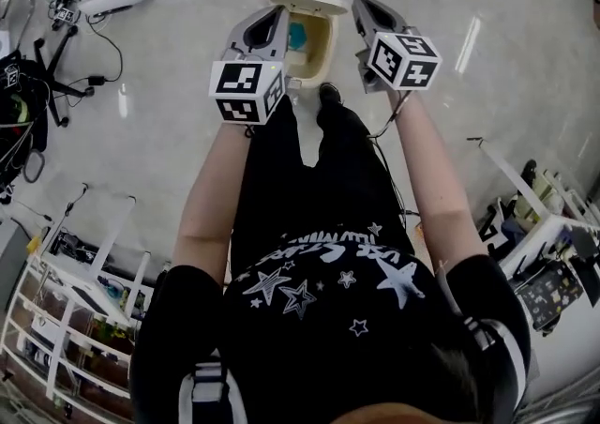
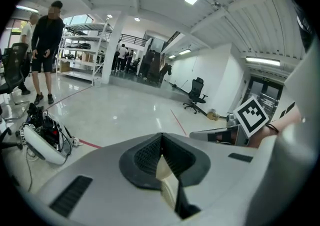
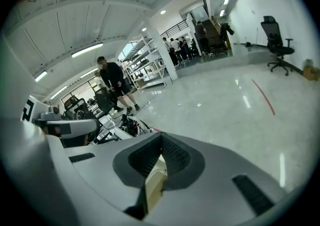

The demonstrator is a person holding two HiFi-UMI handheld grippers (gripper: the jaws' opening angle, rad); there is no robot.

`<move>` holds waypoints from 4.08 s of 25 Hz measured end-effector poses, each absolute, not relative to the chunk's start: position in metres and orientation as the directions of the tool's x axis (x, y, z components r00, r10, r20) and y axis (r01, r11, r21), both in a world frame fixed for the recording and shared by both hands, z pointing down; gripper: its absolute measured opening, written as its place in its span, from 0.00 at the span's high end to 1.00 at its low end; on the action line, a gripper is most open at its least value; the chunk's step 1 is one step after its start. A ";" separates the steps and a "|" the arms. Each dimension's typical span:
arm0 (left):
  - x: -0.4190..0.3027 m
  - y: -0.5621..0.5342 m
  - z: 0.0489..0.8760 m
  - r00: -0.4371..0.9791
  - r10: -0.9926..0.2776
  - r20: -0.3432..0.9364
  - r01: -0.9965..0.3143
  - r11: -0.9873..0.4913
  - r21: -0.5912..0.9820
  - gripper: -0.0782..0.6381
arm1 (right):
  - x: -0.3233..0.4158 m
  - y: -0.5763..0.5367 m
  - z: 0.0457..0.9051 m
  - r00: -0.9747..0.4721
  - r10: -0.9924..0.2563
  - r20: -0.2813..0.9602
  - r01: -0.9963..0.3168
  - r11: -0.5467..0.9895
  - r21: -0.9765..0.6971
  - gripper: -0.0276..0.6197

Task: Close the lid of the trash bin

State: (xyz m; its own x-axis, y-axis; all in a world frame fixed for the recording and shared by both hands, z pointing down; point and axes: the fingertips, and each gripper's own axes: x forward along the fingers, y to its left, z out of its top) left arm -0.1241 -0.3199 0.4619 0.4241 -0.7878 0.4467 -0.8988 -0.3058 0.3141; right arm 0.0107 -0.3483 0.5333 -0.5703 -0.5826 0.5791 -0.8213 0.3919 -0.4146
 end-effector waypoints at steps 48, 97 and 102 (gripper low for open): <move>-0.122 -0.240 0.597 0.360 -0.675 0.645 -0.933 -0.263 0.245 0.88 | -0.022 -0.214 0.650 -0.668 -0.269 0.694 -0.720 0.470 -0.511 0.96; -0.113 -0.128 0.778 0.496 -0.308 0.812 -0.854 -0.346 0.390 0.88 | -0.029 -0.129 0.791 -0.554 -0.175 0.814 -0.807 0.354 -0.473 0.96; -0.112 -0.127 0.786 0.474 -0.283 0.834 -0.863 -0.339 0.375 0.88 | -0.027 -0.128 0.795 -0.545 -0.157 0.824 -0.808 0.359 -0.466 0.96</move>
